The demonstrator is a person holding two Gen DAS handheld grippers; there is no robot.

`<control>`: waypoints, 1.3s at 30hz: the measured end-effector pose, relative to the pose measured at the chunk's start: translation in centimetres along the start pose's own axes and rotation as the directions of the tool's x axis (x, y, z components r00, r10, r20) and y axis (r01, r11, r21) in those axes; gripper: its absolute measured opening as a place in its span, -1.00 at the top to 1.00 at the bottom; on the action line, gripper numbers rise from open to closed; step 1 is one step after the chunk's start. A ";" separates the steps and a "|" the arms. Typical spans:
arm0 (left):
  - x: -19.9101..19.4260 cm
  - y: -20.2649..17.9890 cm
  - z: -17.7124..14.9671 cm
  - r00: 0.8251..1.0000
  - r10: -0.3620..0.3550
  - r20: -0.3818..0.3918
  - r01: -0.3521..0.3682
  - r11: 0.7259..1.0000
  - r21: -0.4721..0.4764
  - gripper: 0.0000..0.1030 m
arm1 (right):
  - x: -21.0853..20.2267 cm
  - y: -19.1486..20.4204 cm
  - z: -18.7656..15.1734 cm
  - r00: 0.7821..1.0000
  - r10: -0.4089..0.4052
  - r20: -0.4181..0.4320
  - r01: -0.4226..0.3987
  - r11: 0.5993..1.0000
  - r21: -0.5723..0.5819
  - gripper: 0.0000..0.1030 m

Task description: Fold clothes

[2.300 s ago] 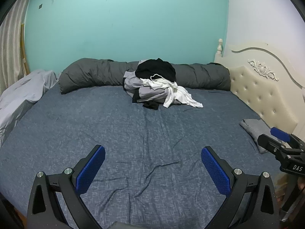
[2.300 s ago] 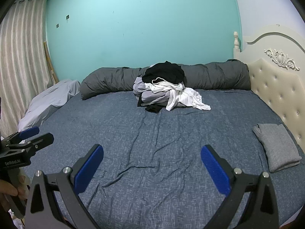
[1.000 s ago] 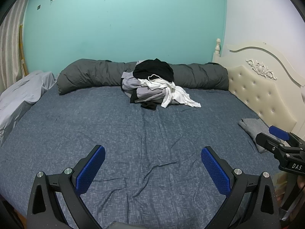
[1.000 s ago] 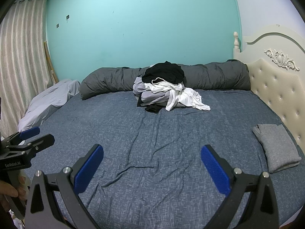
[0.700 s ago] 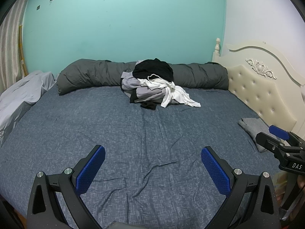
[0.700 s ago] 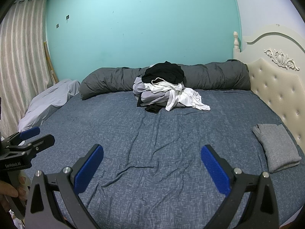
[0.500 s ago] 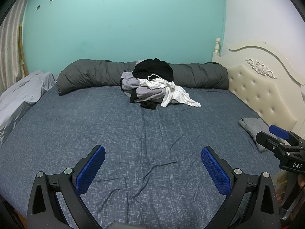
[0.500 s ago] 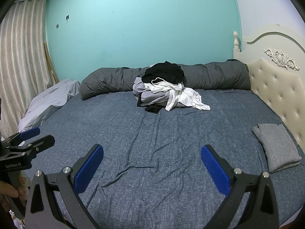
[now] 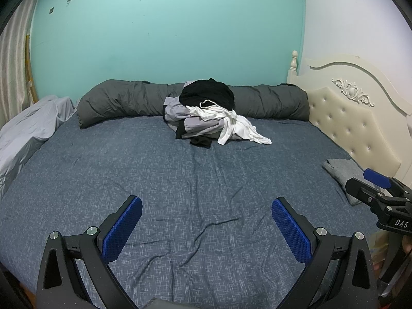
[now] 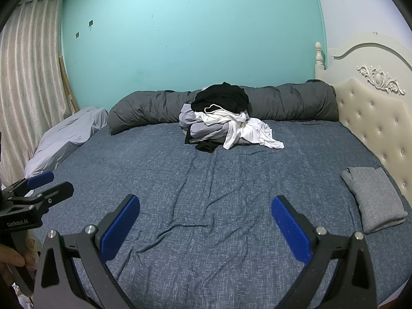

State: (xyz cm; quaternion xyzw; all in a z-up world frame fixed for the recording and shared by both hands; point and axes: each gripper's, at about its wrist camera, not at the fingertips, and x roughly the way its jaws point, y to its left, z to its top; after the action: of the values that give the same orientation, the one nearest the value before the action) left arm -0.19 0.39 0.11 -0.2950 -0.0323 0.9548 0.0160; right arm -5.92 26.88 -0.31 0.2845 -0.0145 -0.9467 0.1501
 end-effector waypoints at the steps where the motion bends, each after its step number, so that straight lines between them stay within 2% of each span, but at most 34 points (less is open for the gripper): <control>1: 0.1 0.0 0.0 1.000 0.002 -0.002 -0.002 1.000 0.001 -0.99 | 0.1 0.0 0.0 1.000 -0.001 -0.001 0.001 1.000 0.000 -0.99; 15: 2.6 0.3 1.8 0.999 0.041 -0.002 -0.041 0.999 -0.002 -0.99 | 3.1 -1.5 1.1 1.000 0.003 -0.029 -0.003 1.000 0.008 -0.99; 21: 5.4 0.8 2.8 0.998 0.057 0.000 -0.057 0.998 0.000 -0.99 | 6.0 -2.4 1.2 0.998 0.004 -0.055 -0.004 1.000 0.002 -0.99; 30: 14.3 2.2 4.4 0.997 0.061 -0.037 -0.061 0.998 -0.018 -0.99 | 14.5 -5.1 2.0 0.995 0.027 -0.100 -0.027 1.000 0.001 -0.99; 39: 27.3 5.1 7.3 0.995 0.083 -0.051 -0.085 0.995 -0.058 -0.99 | 27.9 -9.0 5.2 0.997 0.023 -0.078 -0.025 0.999 -0.031 -0.99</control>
State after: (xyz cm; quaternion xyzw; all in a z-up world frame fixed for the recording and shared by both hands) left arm -26.88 -3.72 -9.56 -0.3195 -0.0483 0.9458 -0.0323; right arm -33.31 26.97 -11.85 0.3186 0.0030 -0.9332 0.1663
